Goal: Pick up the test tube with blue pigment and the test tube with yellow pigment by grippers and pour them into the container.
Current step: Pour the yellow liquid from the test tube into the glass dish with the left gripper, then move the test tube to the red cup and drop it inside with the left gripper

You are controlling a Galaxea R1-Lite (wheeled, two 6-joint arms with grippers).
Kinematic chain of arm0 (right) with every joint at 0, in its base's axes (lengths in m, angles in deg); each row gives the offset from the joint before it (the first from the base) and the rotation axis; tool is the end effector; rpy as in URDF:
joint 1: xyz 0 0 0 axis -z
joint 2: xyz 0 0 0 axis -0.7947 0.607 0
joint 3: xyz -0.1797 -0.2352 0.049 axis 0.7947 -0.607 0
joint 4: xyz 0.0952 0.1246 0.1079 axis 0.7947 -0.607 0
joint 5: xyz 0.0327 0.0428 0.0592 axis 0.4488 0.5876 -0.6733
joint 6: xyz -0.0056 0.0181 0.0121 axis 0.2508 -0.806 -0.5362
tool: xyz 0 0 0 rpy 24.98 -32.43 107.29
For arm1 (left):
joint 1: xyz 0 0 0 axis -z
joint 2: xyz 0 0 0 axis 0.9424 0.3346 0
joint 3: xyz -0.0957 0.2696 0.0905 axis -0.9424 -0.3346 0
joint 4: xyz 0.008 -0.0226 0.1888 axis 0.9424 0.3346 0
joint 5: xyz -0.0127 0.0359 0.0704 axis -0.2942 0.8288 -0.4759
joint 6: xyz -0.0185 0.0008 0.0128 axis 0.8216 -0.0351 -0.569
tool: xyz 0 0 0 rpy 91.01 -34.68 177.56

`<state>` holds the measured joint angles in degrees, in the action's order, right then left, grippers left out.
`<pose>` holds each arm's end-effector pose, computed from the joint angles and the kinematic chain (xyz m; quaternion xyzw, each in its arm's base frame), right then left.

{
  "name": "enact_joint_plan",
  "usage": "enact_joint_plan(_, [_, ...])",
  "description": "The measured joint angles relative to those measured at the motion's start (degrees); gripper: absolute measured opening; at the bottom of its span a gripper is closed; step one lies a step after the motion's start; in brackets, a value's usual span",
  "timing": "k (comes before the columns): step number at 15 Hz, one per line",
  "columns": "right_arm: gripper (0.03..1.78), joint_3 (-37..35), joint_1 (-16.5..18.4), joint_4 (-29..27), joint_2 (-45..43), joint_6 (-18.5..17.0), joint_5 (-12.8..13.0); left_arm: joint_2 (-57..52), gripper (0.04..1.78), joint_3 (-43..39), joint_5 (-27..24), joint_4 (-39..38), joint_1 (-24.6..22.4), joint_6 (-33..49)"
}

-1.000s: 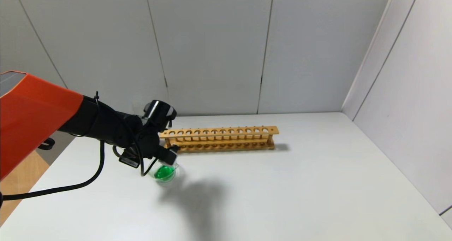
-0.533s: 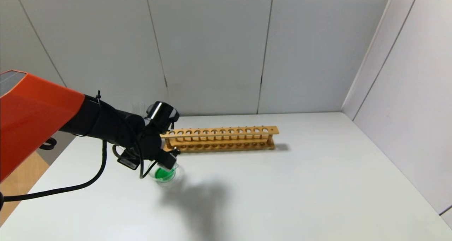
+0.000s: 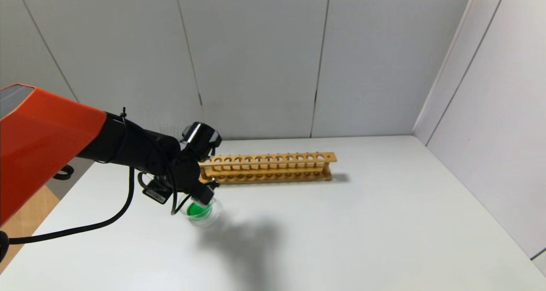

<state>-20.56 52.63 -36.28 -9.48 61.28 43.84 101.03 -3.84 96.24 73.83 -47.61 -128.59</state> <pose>-0.0229 -0.0002 0.0760 0.0070 -0.0028 -0.0028 1.0000 0.3448 -0.1275 0.1089 0.8147 0.4111 -0.1816 0.3664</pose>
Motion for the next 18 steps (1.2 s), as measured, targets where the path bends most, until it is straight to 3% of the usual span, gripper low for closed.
enact_joint_plan(4, [1.75, 0.0, 0.0, 0.0, 0.0, 0.0, 0.0, -0.8, 0.32, -0.2, -1.4, -0.3, 0.0, 2.0])
enact_joint_plan(8, [1.75, 0.0, 0.0, 0.0, 0.0, 0.0, 0.0, -6.0, 0.32, -0.5, -11.6, 0.0, -0.7, 11.1])
enact_joint_plan(14, [1.75, 0.0, 0.0, 0.0, 0.0, 0.0, 0.0, -20.5, 0.32, -4.2, -31.2, -0.3, -5.9, 38.0])
enact_joint_plan(18, [1.75, 0.0, 0.0, 0.0, 0.0, 0.0, 0.0, -26.5, 0.32, -7.5, -36.7, -5.7, -7.6, 60.2])
